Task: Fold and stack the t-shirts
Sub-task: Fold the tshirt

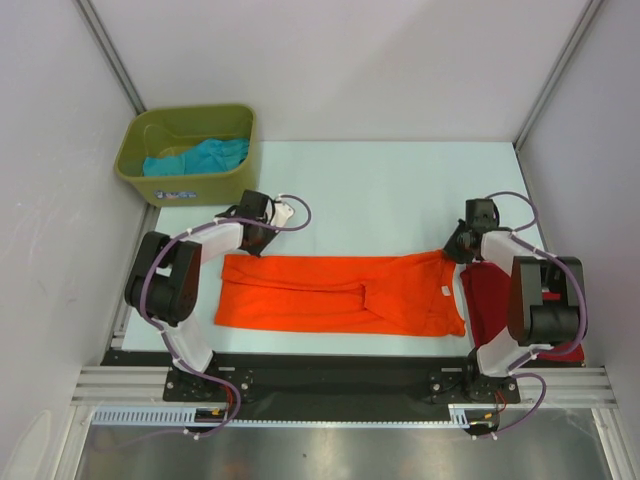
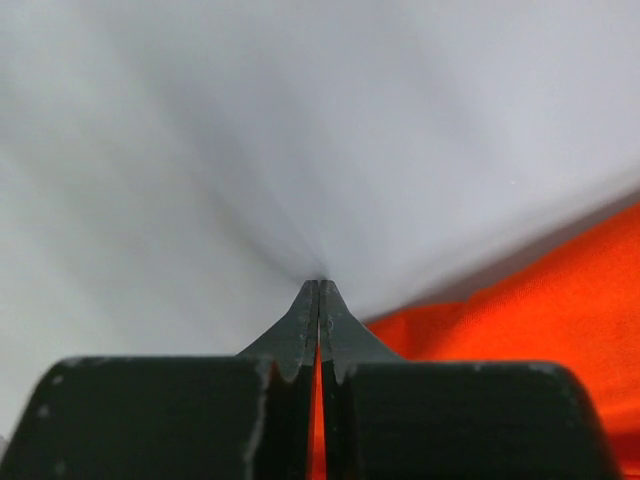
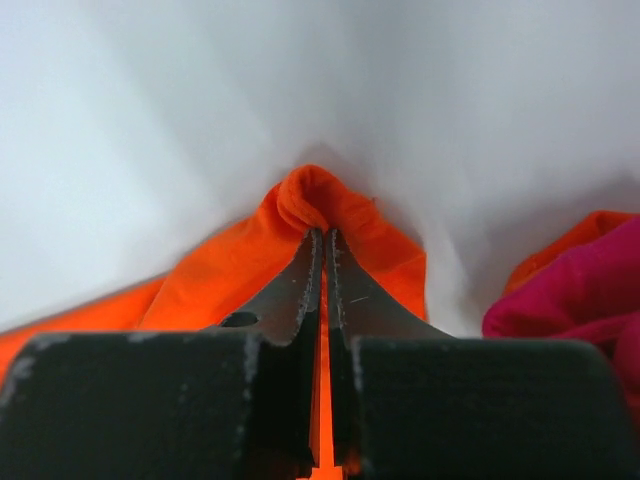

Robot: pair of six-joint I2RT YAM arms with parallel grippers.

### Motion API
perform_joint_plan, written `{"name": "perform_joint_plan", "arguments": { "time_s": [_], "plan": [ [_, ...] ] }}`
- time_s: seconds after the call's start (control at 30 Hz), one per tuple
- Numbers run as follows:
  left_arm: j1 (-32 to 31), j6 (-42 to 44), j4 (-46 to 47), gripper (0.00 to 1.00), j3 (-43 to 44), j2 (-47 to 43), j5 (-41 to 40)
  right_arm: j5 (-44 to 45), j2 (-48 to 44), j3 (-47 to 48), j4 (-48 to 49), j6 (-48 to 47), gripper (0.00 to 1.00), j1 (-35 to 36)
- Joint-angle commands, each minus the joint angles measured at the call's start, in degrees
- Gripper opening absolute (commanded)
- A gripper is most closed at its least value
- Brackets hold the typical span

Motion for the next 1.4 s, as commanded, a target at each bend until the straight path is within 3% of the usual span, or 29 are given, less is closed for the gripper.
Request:
{"name": "perform_joint_plan", "arguments": {
  "time_s": [0.0, 0.07, 0.13, 0.2, 0.27, 0.37, 0.53, 0.63, 0.93, 1.23, 1.3, 1.33, 1.37],
  "plan": [
    [1.2, -1.4, -1.7, 0.00, -0.3, 0.8, -0.9, 2.0, 3.3, 2.9, 0.6, 0.2, 0.00, -0.9],
    [1.2, -1.2, -2.0, 0.00, -0.3, 0.1, 0.5, 0.4, 3.9, 4.3, -0.8, -0.3, 0.07, -0.6],
    [1.2, -0.6, -2.8, 0.00, -0.1, -1.3, 5.5, 0.8, 3.0, 6.3, -3.2, -1.0, 0.27, 0.2],
    [1.2, -0.3, -3.6, 0.10, 0.8, -2.2, 8.7, 1.0, 1.1, 7.4, -5.0, -2.0, 0.36, 0.4],
    [1.2, -0.2, -5.1, 0.23, 2.0, -3.2, 11.5, 1.4, -3.0, 7.7, -8.4, -2.3, 0.38, 0.6],
    [1.3, -0.8, -6.7, 0.33, 4.4, -4.3, 10.4, 7.5, -8.8, 8.8, -16.4, -0.8, 0.39, 1.1],
    [2.6, -2.7, -9.9, 0.48, 7.8, -7.0, 8.3, 11.9, -17.4, 4.7, -31.7, 12.5, 0.40, 3.3],
    [4.3, -3.5, -11.0, 0.56, 7.9, -8.3, 7.4, 10.9, -24.4, -2.4, -35.5, 19.9, 0.41, 3.7],
    [8.1, -0.6, -9.3, 0.58, 4.2, -5.3, 4.3, 11.6, -34.3, -9.2, -42.5, 30.3, 0.42, 4.5],
    [9.1, 3.8, -8.8, 0.56, 1.4, -2.4, 3.7, 7.1, -26.7, -16.2, -33.6, 35.1, 0.42, 4.6],
    [9.1, 4.3, -10.7, 0.54, 0.8, -2.1, 7.6, 5.2, -24.7, -17.0, -31.7, 35.2, 0.35, 4.4],
    [9.1, 4.5, -11.0, 0.44, 0.5, -2.1, 8.4, 4.5, -23.7, -17.2, -30.0, 34.8, 0.29, 4.4],
    [9.1, 4.8, -11.6, 0.39, 0.2, -2.0, 9.6, 3.9, -22.2, -17.0, -29.0, 34.4, 0.14, 4.3]
  ]
}}
